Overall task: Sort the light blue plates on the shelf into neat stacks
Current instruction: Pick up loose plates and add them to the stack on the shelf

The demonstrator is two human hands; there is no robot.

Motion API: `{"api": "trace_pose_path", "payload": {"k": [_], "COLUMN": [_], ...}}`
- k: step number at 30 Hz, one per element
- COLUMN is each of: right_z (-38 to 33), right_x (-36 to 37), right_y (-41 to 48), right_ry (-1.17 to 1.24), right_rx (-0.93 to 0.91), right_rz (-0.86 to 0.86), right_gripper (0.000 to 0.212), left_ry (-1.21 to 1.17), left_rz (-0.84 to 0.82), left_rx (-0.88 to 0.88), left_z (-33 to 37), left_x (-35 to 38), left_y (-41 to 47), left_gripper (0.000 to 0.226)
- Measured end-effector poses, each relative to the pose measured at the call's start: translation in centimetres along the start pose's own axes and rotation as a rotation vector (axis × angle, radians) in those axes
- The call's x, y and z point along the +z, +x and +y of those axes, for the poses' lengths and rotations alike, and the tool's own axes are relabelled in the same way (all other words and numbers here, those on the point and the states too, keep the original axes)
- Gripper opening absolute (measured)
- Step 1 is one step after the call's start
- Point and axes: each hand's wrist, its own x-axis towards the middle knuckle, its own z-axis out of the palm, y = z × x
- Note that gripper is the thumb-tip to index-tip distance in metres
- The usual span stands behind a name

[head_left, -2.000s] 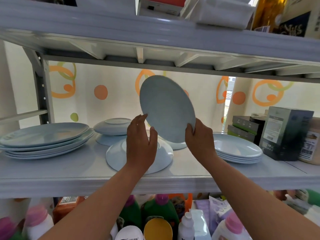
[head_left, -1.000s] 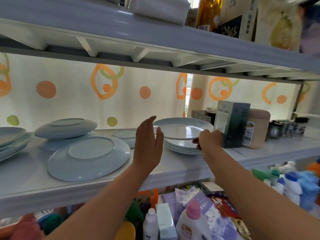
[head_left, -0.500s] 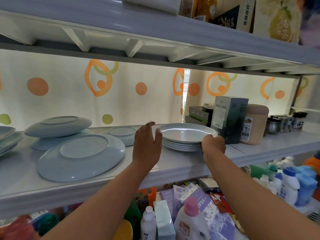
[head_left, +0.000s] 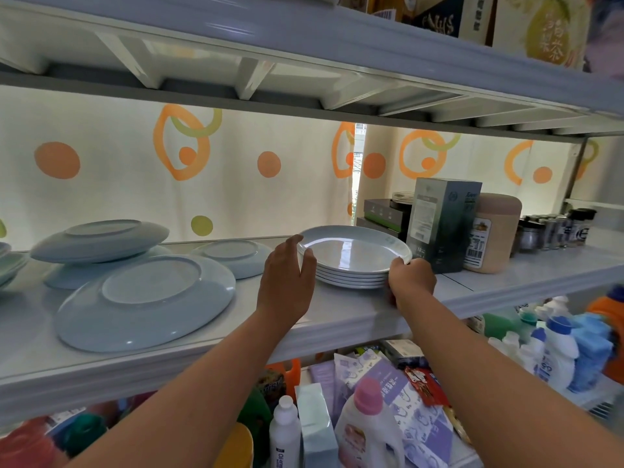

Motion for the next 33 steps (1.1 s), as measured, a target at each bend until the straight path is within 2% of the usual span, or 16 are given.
{"api": "trace_pose_path", "payload": {"k": [16, 25, 30, 33], "right_z": [0.3, -1.6, -4.7, -7.0], "right_x": [-0.4, -0.5, 0.4, 2.3], "right_y": [0.4, -1.6, -4.7, -7.0], "right_ry": [0.127, 0.209, 0.375, 0.413], "right_rx": [0.019, -0.131, -0.113, -0.143], "right_rz": [-0.006, 0.020, -0.089, -0.157], "right_gripper": [0.040, 0.037, 0.029, 0.027], "left_ry": [-0.016, -0.009, 0.059, 0.134], "left_rz": [-0.051, 0.135, 0.218, 0.256], "left_rx": [0.032, 0.093, 0.139, 0.177], "left_z": [-0.3, 0.6, 0.5, -0.4], "left_x": [0.2, -1.8, -5.4, -8.5], "left_y": [0.0, 0.0, 0.2, -0.1], "left_gripper": [0.040, 0.042, 0.041, 0.047]}}
